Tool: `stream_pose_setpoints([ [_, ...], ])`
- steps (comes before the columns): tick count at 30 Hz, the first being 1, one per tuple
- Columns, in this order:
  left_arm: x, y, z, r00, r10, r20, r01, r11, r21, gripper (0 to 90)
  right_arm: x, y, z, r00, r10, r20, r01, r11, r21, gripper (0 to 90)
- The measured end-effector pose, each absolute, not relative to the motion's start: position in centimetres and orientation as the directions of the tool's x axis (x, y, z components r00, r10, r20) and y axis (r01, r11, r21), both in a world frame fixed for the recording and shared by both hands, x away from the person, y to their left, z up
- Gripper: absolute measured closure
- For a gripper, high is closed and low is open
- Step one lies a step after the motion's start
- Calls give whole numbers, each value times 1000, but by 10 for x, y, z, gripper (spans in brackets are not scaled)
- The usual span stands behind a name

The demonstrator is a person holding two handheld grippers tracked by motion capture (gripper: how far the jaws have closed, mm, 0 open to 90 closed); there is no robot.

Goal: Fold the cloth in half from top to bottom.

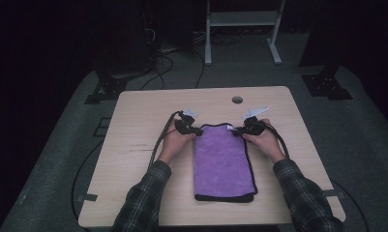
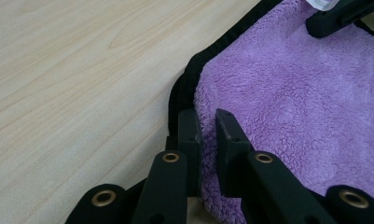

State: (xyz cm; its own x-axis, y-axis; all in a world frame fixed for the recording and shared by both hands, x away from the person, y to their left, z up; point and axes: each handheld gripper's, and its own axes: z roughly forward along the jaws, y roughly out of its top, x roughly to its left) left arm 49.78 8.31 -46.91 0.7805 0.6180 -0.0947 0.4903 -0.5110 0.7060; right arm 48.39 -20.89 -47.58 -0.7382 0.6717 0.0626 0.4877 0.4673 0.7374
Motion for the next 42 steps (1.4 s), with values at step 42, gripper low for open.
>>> stream_pose_setpoints([
  [42, 428, 110, -409, 856, 517, -15, 282, -442, 851, 831, 423, -220, -430, -786, 612, 91, 379, 360, 852, 787],
])
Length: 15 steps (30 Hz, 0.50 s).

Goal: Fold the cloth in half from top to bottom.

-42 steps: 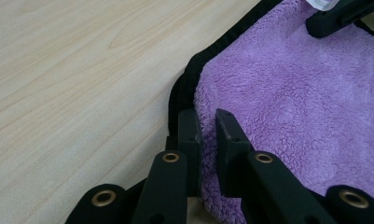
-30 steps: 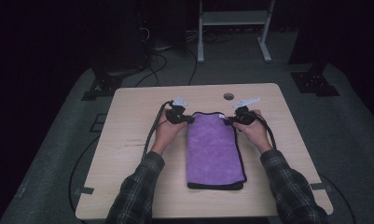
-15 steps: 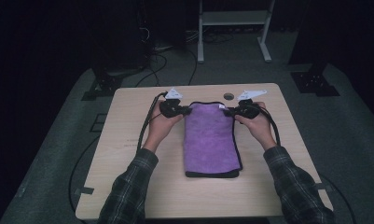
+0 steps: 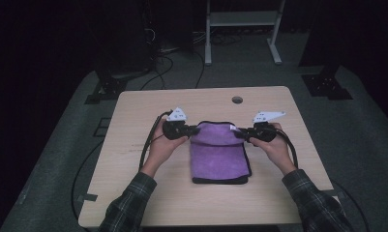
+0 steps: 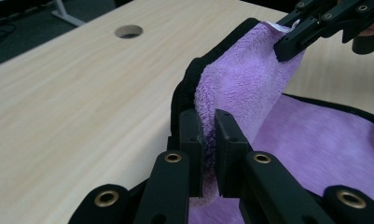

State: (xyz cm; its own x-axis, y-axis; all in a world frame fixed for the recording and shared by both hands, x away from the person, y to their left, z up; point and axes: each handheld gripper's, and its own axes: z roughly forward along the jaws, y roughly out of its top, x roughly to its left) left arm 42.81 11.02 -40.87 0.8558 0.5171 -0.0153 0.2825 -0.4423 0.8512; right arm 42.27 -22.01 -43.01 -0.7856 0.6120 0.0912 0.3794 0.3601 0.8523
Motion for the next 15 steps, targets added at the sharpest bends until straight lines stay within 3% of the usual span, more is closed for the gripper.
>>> stream_pose_setpoints([
  [15, 375, 114, -430, 882, 462, -99, 329, -452, 829, 829, 370, -220, -447, -830, 550, 92, 374, 428, 823, 782],
])
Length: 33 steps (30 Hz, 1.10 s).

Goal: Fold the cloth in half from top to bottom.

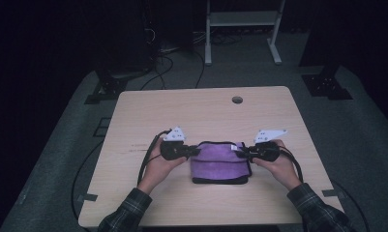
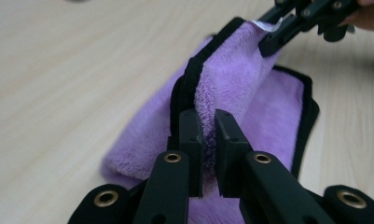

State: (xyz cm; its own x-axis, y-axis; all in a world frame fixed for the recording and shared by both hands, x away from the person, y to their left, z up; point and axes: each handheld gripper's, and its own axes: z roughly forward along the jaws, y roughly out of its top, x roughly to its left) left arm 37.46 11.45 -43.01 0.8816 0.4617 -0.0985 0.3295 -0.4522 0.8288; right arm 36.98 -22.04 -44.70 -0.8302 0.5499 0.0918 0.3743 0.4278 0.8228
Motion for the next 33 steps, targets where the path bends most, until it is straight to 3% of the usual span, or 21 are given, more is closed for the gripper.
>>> stream_pose_setpoints([
  [8, 366, 112, -450, 882, 454, -130, 373, -502, 781, 793, 359, -218, -462, -841, 532, 102, 393, 471, 790, 736],
  [12, 365, 119, -437, 880, 456, -132, 361, -462, 810, 699, 355, -222, -455, -839, 532, 114, 388, 438, 811, 652],
  [15, 367, 126, -421, 875, 469, -119, 340, -421, 841, 686, 355, -229, -441, -837, 532, 129, 369, 374, 851, 644],
  [21, 385, 123, -418, 855, 508, -104, 348, -413, 842, 721, 369, -232, -430, -814, 568, 123, 366, 336, 868, 694],
  [27, 407, 111, -443, 829, 550, -105, 399, -448, 800, 738, 397, -220, -447, -792, 602, 104, 402, 386, 830, 766],
  [33, 396, 105, -454, 845, 526, -99, 393, -484, 782, 738, 398, -213, -467, -810, 578, 101, 425, 460, 780, 781],
])
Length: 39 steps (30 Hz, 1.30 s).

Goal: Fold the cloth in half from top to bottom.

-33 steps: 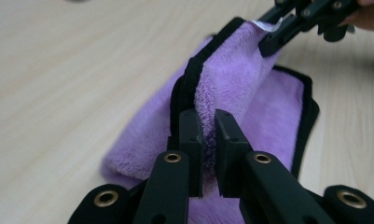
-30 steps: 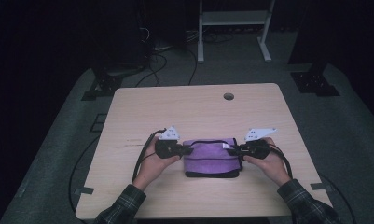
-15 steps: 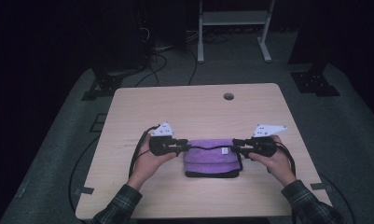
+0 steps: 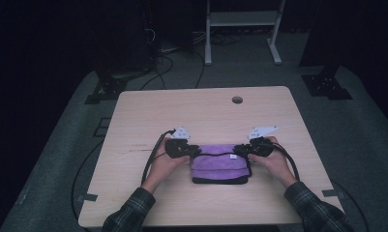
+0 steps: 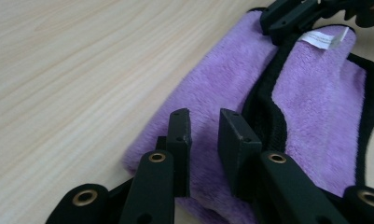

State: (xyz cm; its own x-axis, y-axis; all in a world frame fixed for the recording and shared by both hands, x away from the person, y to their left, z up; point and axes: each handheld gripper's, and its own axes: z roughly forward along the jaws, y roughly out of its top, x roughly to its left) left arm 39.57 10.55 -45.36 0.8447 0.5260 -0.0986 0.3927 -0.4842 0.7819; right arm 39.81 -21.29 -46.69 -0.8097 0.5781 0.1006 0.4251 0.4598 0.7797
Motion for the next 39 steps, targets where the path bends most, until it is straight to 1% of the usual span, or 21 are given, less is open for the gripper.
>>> stream_pose_setpoints([
  [4, 382, 107, -452, 858, 506, -91, 373, -491, 787, 737, 389, -217, -466, -823, 555, 122, 428, 465, 775, 786],
  [16, 335, 113, -451, 903, 409, -131, 346, -512, 786, 704, 340, -225, -460, -877, 451, 168, 401, 492, 773, 788],
  [19, 323, 114, -452, 917, 372, -141, 334, -528, 781, 695, 329, -228, -460, -888, 428, 167, 391, 513, 764, 787],
  [24, 309, 117, -461, 936, 327, -128, 310, -598, 739, 672, 315, -234, -465, -892, 425, 151, 386, 546, 744, 786],
  [27, 307, 122, -459, 936, 325, -135, 311, -585, 749, 634, 311, -236, -466, -895, 424, 141, 377, 549, 746, 771],
  [28, 306, 125, -456, 934, 332, -135, 313, -573, 757, 619, 311, -237, -464, -895, 425, 138, 375, 546, 749, 755],
  [32, 308, 141, -449, 915, 387, -115, 324, -534, 781, 552, 313, -244, -459, -877, 465, 121, 372, 497, 784, 628],
  [36, 311, 162, -452, 868, 491, -74, 357, -514, 780, 422, 321, -257, -459, -823, 559, 100, 400, 446, 801, 442],
  [37, 312, 165, -453, 859, 508, -64, 362, -513, 779, 374, 324, -262, -460, -806, 584, 94, 410, 437, 801, 382],
  [39, 313, 174, -456, 837, 545, -41, 377, -521, 766, 329, 328, -268, -464, -776, 623, 96, 441, 428, 789, 319],
])
